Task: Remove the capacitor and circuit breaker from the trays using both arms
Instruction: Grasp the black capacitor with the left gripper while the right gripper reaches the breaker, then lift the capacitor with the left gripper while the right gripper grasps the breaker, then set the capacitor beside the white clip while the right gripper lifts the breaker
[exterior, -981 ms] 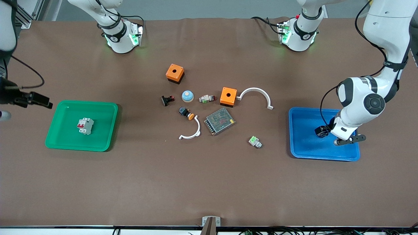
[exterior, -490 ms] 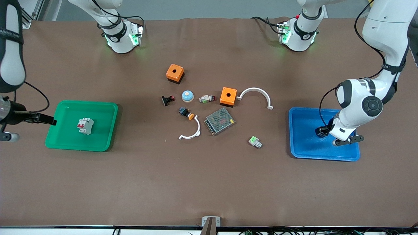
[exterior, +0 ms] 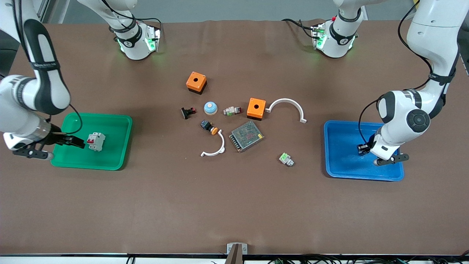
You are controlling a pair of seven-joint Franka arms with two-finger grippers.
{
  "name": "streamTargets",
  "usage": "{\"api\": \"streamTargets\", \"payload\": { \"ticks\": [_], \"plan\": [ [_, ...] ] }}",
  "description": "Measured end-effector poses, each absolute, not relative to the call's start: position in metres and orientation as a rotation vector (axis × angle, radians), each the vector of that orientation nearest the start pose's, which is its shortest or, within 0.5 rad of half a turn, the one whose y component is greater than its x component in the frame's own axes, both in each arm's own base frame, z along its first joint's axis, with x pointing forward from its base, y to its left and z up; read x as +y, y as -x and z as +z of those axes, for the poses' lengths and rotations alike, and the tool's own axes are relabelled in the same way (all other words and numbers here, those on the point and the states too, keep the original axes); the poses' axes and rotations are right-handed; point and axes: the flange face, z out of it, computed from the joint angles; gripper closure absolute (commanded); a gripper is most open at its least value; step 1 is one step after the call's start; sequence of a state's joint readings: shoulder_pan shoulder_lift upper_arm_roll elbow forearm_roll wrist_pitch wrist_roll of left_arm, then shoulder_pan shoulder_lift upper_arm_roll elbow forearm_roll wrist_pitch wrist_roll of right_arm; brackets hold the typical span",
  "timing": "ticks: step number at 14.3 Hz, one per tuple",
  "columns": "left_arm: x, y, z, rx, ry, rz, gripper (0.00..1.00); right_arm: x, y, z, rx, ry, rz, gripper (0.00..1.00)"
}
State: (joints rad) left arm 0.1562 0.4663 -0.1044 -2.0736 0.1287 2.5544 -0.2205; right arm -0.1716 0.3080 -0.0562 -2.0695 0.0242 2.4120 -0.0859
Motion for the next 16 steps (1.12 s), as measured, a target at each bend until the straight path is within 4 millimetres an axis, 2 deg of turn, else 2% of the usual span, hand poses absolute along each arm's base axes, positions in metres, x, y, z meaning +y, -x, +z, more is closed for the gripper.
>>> {"api": "streamTargets", "payload": {
  "ticks": [2, 4, 6, 8, 11, 13, 14, 16],
  "plan": [
    [0.027, -0.595, 0.210, -0.276, 3.108, -0.056, 0.99, -0.129, -0.568, 0.252, 0.219, 3.143, -0.065, 0.00],
    [0.009, -0.597, 0.225, -0.315, 3.115, -0.074, 1.00, -0.128, -0.561, 0.223, 0.205, 3.147, -0.060, 0.00],
    [-0.036, -0.590, 0.246, -0.363, 3.121, 0.001, 1.00, -0.126, -0.554, 0.203, 0.201, 3.150, -0.066, 0.00],
    [-0.095, -0.576, 0.270, -0.383, 3.116, 0.080, 1.00, -0.124, -0.549, 0.195, 0.198, 3.148, -0.047, 0.05],
    [-0.173, -0.549, 0.288, -0.450, 3.110, 0.120, 1.00, -0.122, -0.543, 0.190, 0.197, 3.141, 0.018, 0.25],
    [-0.217, -0.529, 0.284, -0.525, 3.099, 0.149, 1.00, -0.120, -0.539, 0.188, 0.195, 3.132, 0.083, 0.49],
    [-0.238, -0.518, 0.279, -0.557, 3.092, 0.163, 1.00, -0.120, -0.537, 0.189, 0.194, 3.128, 0.106, 0.66],
    [-0.273, -0.502, 0.264, -0.620, 3.091, 0.174, 1.00, -0.119, -0.537, 0.198, 0.192, 3.123, 0.135, 0.92]
  ]
}}
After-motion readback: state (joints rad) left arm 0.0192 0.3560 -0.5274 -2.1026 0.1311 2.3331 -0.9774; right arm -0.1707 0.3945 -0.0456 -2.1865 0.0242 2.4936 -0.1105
